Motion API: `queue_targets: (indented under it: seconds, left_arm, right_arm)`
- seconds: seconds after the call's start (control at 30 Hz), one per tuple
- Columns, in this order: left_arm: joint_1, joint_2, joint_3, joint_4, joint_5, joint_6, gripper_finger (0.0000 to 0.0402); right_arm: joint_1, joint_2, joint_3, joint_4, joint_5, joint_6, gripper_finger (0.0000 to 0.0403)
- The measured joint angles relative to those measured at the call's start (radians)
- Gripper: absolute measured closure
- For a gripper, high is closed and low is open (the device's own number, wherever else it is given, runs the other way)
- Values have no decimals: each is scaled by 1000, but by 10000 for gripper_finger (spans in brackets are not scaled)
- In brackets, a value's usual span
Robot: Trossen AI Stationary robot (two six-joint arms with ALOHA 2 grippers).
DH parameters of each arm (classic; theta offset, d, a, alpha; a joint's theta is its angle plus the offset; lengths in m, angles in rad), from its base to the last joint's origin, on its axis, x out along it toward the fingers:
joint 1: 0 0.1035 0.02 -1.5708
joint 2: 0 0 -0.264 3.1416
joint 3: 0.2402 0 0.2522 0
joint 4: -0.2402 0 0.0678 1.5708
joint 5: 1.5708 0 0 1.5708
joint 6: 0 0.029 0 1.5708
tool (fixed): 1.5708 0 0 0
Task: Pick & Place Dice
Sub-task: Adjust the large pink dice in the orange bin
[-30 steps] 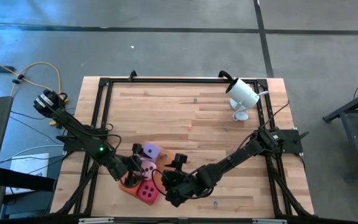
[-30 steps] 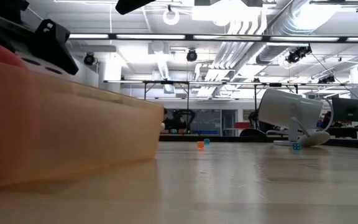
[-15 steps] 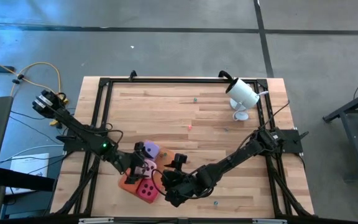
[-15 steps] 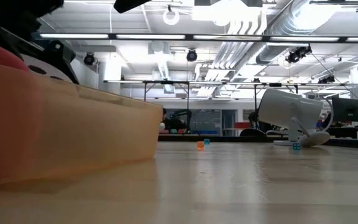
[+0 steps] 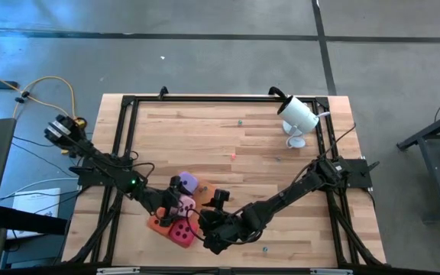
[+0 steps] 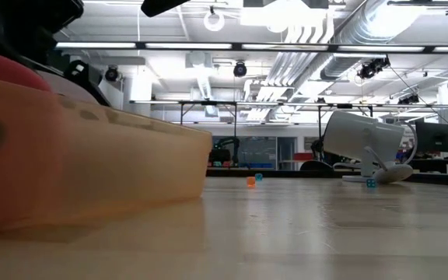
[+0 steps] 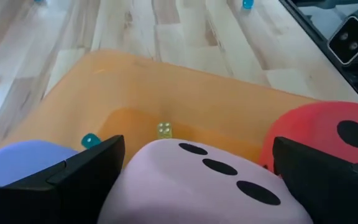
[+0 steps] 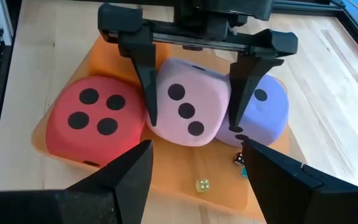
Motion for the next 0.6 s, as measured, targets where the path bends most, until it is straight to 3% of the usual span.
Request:
queue_targets:
  seconds: [0.6]
  left_arm:
    - [-8, -314, 13, -33, -4, 173, 5]
  right_arm:
    - [-1, 0, 0, 0, 0, 0, 164]
